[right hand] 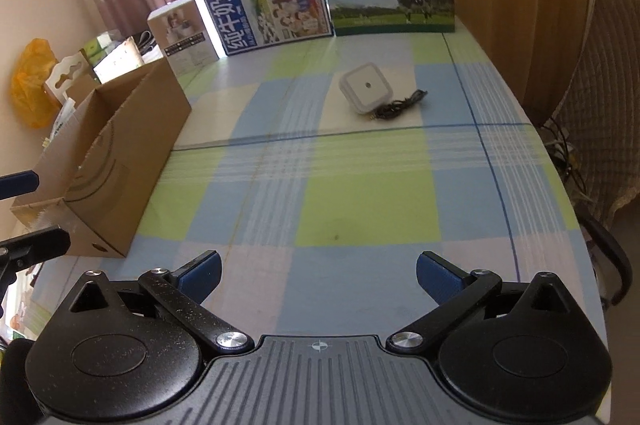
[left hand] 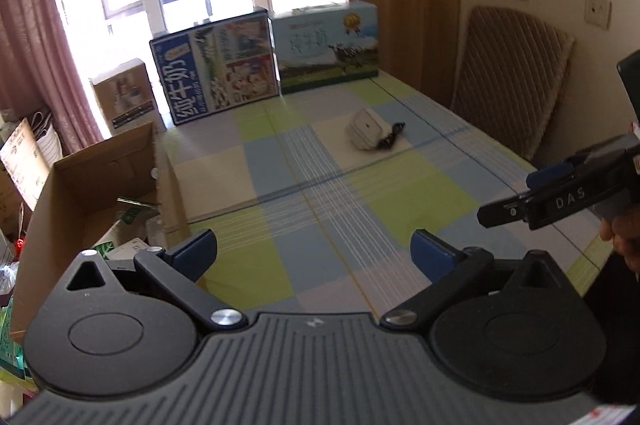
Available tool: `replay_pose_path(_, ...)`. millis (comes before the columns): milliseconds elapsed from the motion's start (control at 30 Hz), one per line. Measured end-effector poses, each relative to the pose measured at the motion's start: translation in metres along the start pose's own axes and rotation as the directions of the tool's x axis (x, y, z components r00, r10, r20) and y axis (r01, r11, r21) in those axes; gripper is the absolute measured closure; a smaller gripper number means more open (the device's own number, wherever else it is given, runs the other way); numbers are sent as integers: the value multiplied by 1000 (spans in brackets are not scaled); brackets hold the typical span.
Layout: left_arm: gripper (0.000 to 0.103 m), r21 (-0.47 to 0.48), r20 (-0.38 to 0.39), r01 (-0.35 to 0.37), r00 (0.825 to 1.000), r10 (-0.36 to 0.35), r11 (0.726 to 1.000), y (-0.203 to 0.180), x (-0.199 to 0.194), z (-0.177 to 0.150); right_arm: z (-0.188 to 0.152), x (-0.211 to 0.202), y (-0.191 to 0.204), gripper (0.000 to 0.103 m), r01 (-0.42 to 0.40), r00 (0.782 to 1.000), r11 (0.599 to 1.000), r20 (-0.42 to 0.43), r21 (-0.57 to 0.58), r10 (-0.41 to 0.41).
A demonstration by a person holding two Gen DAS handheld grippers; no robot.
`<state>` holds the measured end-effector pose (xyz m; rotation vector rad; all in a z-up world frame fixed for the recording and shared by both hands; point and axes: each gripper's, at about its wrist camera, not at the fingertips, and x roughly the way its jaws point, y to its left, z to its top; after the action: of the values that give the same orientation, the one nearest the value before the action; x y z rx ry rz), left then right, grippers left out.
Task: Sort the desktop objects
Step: 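Move both tools back toward the white night-light and its cable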
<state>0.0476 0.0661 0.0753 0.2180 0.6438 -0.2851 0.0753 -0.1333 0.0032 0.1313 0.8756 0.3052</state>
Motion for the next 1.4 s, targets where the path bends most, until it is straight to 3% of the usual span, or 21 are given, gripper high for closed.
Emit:
replay_pose_path(133, 2, 32, -46, 31, 999, -30, 999, -7, 13, 0, 0, 6, -15, 2, 6, 1000, 1000, -16, -29, -6)
replay_pose_path(367, 2, 171, -121, 94, 990, -74, 981, -23, 48, 18, 10, 23, -49, 2, 47, 998, 989, -42, -143, -54)
replay_pose_path(533, 2, 306, -153, 134, 984, -90, 943, -35, 82, 39, 23, 45, -67, 2, 73, 994, 954, -62, -291, -95)
replay_pose_path(633, 2, 396, -165, 157, 981, -99, 905, -42, 106, 55, 33, 63, -74, 2, 69, 993, 908, -58, -413, -101)
replay_pose_path(700, 2, 466, -156, 171, 982, -110, 868, -46, 121, 65, 42, 78, -76, 2, 58, 992, 856, -67, -514, -107)
replay_pose_path(800, 2, 551, -135, 184, 982, -130, 814, -44, 147, 80, 60, 99, -79, 4, 45, 992, 747, -60, -663, -113)
replay_pose_path(900, 2, 618, -125, 198, 980, -154, 761, -41, 175, 91, 80, 116, -81, 16, 31, 993, 638, -51, -770, -110)
replay_pose_path(1033, 3, 734, -93, 189, 980, -179, 653, -43, 214, 98, 103, 141, -80, 34, -14, 993, 509, -70, -860, -91)
replay_pose_path(1167, 5, 828, -84, 185, 974, -210, 530, -49, 254, 99, 109, 168, -75, 40, -83, 989, 353, -121, -932, -86)
replay_pose_path(1233, 5, 849, -93, 188, 973, -212, 494, -52, 273, 98, 108, 184, -74, 42, -102, 985, 293, -137, -951, -102)
replay_pose_path(1400, 7, 877, -94, 186, 971, -221, 442, -55, 308, 90, 114, 214, -76, 51, -121, 980, 219, -151, -968, -126)
